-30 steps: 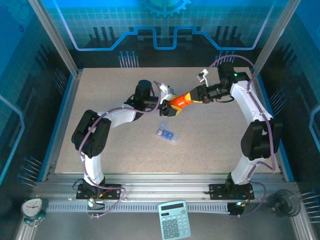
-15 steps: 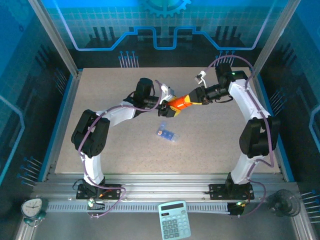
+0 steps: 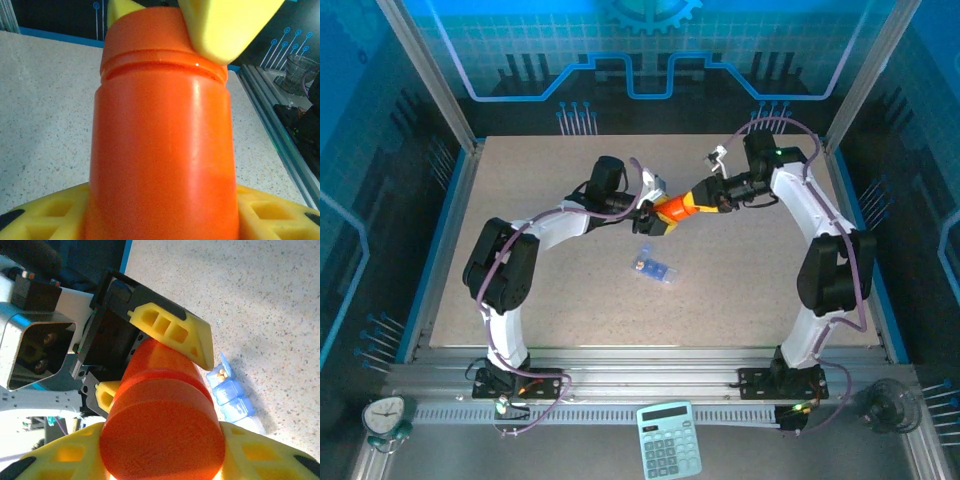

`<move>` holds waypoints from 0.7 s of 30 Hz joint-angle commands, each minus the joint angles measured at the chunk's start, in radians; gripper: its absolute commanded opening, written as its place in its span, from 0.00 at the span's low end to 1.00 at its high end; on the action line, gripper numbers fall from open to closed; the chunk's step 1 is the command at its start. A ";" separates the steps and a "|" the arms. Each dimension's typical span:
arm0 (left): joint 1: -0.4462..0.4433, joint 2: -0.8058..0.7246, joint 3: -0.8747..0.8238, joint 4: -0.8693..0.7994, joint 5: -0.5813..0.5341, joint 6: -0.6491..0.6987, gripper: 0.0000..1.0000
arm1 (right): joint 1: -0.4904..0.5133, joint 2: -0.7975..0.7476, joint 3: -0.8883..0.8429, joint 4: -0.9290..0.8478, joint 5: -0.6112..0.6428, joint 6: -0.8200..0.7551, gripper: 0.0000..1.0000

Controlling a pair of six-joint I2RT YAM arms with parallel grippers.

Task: Sort the pills into containers

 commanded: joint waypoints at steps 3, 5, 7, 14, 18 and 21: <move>-0.035 -0.012 0.059 0.110 0.051 0.022 0.14 | 0.068 -0.029 -0.118 0.191 -0.008 0.216 0.39; -0.037 -0.010 0.065 0.105 0.052 0.022 0.14 | 0.073 -0.033 -0.126 0.208 -0.014 0.238 0.39; -0.040 -0.007 0.071 0.097 0.052 0.025 0.14 | 0.075 -0.035 -0.123 0.201 -0.008 0.238 0.39; -0.042 -0.006 0.079 0.060 0.052 0.047 0.14 | 0.074 -0.026 -0.102 0.165 0.014 0.221 0.40; -0.044 -0.007 0.073 0.070 0.042 0.046 0.13 | 0.078 -0.023 -0.104 0.177 0.016 0.234 0.40; -0.046 -0.005 0.072 0.079 0.037 0.043 0.13 | 0.080 -0.026 -0.115 0.202 0.005 0.256 0.41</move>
